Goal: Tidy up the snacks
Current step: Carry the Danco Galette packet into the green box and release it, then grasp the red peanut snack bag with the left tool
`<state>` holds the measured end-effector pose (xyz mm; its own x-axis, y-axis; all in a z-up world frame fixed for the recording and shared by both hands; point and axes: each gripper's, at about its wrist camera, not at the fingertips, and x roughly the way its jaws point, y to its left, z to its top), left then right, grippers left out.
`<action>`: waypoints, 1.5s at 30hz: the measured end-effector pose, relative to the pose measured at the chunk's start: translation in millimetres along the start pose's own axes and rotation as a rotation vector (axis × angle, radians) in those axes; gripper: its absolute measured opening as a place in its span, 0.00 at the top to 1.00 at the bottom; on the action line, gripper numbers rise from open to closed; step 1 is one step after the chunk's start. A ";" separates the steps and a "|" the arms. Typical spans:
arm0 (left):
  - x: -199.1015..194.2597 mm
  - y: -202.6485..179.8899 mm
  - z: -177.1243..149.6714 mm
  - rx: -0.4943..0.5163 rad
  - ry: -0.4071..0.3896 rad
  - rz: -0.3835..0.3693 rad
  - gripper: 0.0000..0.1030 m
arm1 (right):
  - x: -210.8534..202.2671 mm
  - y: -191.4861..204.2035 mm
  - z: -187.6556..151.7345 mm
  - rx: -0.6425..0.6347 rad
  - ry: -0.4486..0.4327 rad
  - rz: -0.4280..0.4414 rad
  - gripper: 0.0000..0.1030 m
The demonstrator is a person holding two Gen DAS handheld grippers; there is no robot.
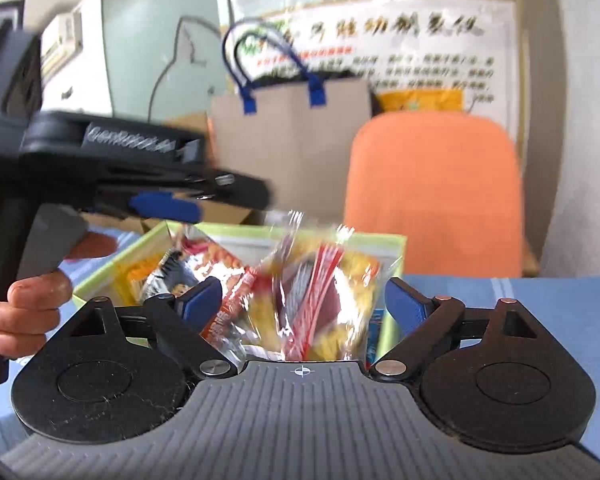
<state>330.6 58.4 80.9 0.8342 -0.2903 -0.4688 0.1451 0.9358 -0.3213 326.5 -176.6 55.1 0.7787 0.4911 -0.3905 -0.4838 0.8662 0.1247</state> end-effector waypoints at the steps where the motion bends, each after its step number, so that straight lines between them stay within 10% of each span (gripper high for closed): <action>1: -11.2 -2.9 -7.4 0.004 -0.003 -0.002 0.28 | -13.4 0.9 -4.8 0.011 -0.016 0.001 0.14; 20: -131.1 4.5 -179.3 -0.052 0.174 0.093 0.28 | -160.3 58.3 -150.3 0.160 0.111 -0.030 0.12; 29: -126.9 11.2 -178.3 -0.126 0.208 0.055 0.28 | -108.7 67.2 -130.0 -0.173 0.220 0.098 0.11; 38: -115.9 4.5 -177.5 -0.218 0.308 -0.069 0.28 | -115.1 80.2 -145.1 -0.098 0.292 0.192 0.13; 45: -81.4 -23.0 -173.1 -0.239 0.401 -0.106 0.28 | -126.1 79.9 -146.7 -0.035 0.258 0.108 0.13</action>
<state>167.3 25.9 -16.1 0.5433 -0.4797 -0.6889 0.0520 0.8383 -0.5427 131.0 -182.8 -19.6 0.5969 0.5367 -0.5963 -0.5752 0.8044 0.1482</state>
